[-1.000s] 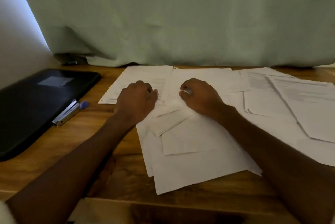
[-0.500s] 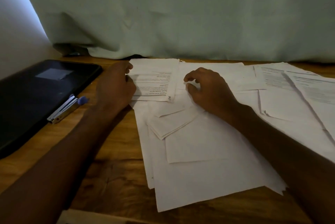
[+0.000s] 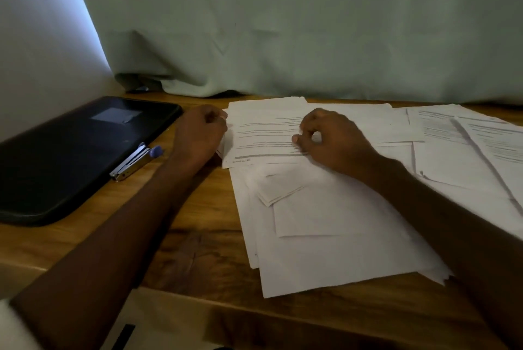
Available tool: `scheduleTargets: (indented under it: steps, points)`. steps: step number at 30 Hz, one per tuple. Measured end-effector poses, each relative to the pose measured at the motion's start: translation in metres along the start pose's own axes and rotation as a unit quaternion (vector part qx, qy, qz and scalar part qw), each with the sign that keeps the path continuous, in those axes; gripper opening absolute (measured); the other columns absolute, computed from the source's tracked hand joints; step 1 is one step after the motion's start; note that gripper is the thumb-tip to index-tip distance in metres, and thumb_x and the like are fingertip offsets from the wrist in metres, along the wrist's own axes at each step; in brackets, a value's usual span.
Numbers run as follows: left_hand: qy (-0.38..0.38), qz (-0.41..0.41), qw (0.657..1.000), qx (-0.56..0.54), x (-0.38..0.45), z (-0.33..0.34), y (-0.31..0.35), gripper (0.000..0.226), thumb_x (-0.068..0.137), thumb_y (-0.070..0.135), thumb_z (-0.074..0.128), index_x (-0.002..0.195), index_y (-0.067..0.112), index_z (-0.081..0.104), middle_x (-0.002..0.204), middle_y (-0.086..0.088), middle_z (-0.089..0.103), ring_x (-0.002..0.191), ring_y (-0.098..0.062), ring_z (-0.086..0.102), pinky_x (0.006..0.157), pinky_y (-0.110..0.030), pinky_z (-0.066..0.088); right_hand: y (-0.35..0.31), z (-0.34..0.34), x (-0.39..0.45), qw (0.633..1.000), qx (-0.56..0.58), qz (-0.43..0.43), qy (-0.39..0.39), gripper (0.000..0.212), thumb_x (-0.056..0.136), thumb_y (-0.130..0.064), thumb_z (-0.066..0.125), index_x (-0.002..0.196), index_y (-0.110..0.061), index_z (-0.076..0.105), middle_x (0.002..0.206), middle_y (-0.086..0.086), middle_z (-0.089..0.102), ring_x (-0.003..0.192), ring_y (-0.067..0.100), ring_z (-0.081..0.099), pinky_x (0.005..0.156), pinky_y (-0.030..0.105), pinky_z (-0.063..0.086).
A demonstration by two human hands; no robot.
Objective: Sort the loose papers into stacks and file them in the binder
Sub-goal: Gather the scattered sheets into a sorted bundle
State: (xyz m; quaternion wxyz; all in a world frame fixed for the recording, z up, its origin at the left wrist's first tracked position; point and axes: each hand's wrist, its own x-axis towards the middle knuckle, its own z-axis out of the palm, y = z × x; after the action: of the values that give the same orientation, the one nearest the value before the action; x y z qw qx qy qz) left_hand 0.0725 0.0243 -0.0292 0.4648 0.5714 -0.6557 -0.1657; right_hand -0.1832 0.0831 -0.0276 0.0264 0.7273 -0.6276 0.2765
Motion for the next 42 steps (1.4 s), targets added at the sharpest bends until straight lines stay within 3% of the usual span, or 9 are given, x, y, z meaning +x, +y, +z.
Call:
scheduleTargets:
  steps: [4, 10, 14, 21, 27, 30, 35, 38, 42]
  points:
    - [0.013, -0.024, 0.999, -0.04, 0.002, -0.003, 0.001, 0.021, 0.099, 0.017, 0.06, 0.114, 0.019, 0.075, 0.118, 0.002, 0.072, 0.108, -0.014, 0.065, 0.1, -0.036, 0.055, 0.012, -0.01, 0.0, 0.995, -0.048, 0.087, -0.027, 0.033, 0.085, -0.055, 0.074, 0.074, -0.027, 0.062, 0.108, -0.004, 0.062, 0.102, 0.019, 0.057, 0.093, 0.044, 0.048]
    - [-0.053, 0.058, 0.997, 0.027, 0.025, 0.021, 0.019, 0.022, 0.099, 0.021, 0.062, 0.118, 0.017, 0.072, 0.112, 0.008, 0.065, 0.1, -0.008, 0.057, 0.08, -0.013, 0.04, 0.024, -0.02, 0.002, 0.989, -0.046, 0.136, -0.029, 0.034, 0.089, -0.049, 0.074, 0.113, -0.026, 0.068, 0.125, 0.004, 0.063, 0.116, 0.025, 0.057, 0.102, 0.046, 0.047]
    - [-0.155, 0.181, 0.968, 0.078, 0.032, 0.049, 0.033, 0.028, 0.098, 0.037, 0.064, 0.122, 0.023, 0.068, 0.121, 0.009, 0.066, 0.113, -0.011, 0.06, 0.097, -0.023, 0.042, 0.028, -0.02, 0.003, 0.983, -0.064, 0.171, -0.038, 0.066, 0.081, -0.07, 0.07, 0.13, -0.027, 0.059, 0.128, 0.002, 0.062, 0.121, 0.028, 0.055, 0.103, 0.05, 0.046]
    - [-0.175, 0.159, 0.954, 0.182, 0.036, 0.068, 0.009, 0.042, 0.091, 0.067, 0.051, 0.114, 0.037, 0.068, 0.129, 0.008, 0.066, 0.122, -0.02, 0.057, 0.109, -0.054, 0.041, 0.033, -0.015, 0.004, 0.968, -0.099, 0.229, -0.026, 0.078, 0.084, -0.076, 0.06, 0.14, -0.022, 0.049, 0.142, 0.01, 0.052, 0.132, 0.034, 0.048, 0.105, 0.052, 0.039]
    - [-0.116, 0.152, 0.945, 0.267, 0.026, 0.064, 0.019, 0.058, 0.089, 0.075, 0.05, 0.118, 0.031, 0.071, 0.131, -0.001, 0.064, 0.123, -0.025, 0.056, 0.107, -0.051, 0.044, 0.033, -0.021, 0.0, 0.963, -0.028, 0.266, 0.044, 0.063, 0.09, -0.059, 0.066, 0.139, -0.021, 0.051, 0.145, 0.009, 0.052, 0.134, 0.033, 0.048, 0.107, 0.049, 0.042]
    - [-0.101, 0.136, 0.926, 0.337, 0.023, 0.064, 0.021, 0.066, 0.089, 0.079, 0.045, 0.125, 0.027, 0.067, 0.136, -0.005, 0.058, 0.125, -0.027, 0.054, 0.107, -0.05, 0.041, 0.03, -0.033, -0.003, 0.953, 0.008, 0.293, 0.079, 0.042, 0.094, -0.028, 0.065, 0.134, -0.017, 0.056, 0.136, 0.008, 0.058, 0.122, 0.031, 0.056, 0.09, 0.034, 0.043]
    - [-0.043, 0.14, 0.928, 0.342, 0.013, 0.062, 0.034, 0.059, 0.093, 0.072, 0.046, 0.088, 0.019, 0.071, 0.08, 0.001, 0.066, 0.07, -0.014, 0.054, 0.074, -0.035, 0.048, 0.031, -0.04, -0.006, 0.942, 0.042, 0.321, 0.092, 0.019, 0.092, -0.013, 0.057, 0.102, -0.007, 0.072, 0.102, 0.012, 0.072, 0.08, 0.026, 0.06, 0.072, 0.033, 0.044]
    - [-0.058, 0.148, 0.948, 0.275, 0.01, 0.062, 0.041, 0.059, 0.093, 0.065, 0.054, 0.07, 0.015, 0.075, 0.059, -0.004, 0.062, 0.057, -0.016, 0.055, 0.055, -0.029, 0.041, 0.034, -0.04, -0.005, 0.946, 0.084, 0.304, 0.073, 0.024, 0.091, -0.008, 0.064, 0.114, -0.004, 0.072, 0.107, 0.013, 0.07, 0.102, 0.034, 0.067, 0.088, 0.041, 0.055]
    - [-0.068, 0.157, 0.969, 0.179, 0.01, 0.061, 0.041, 0.052, 0.093, 0.057, 0.062, 0.068, 0.013, 0.077, 0.057, -0.006, 0.065, 0.055, -0.018, 0.058, 0.059, -0.034, 0.046, 0.043, -0.034, 0.001, 0.94, 0.154, 0.3, 0.048, 0.041, 0.084, -0.007, 0.08, 0.12, -0.02, 0.068, 0.122, 0.003, 0.067, 0.11, 0.025, 0.065, 0.089, 0.031, 0.053]
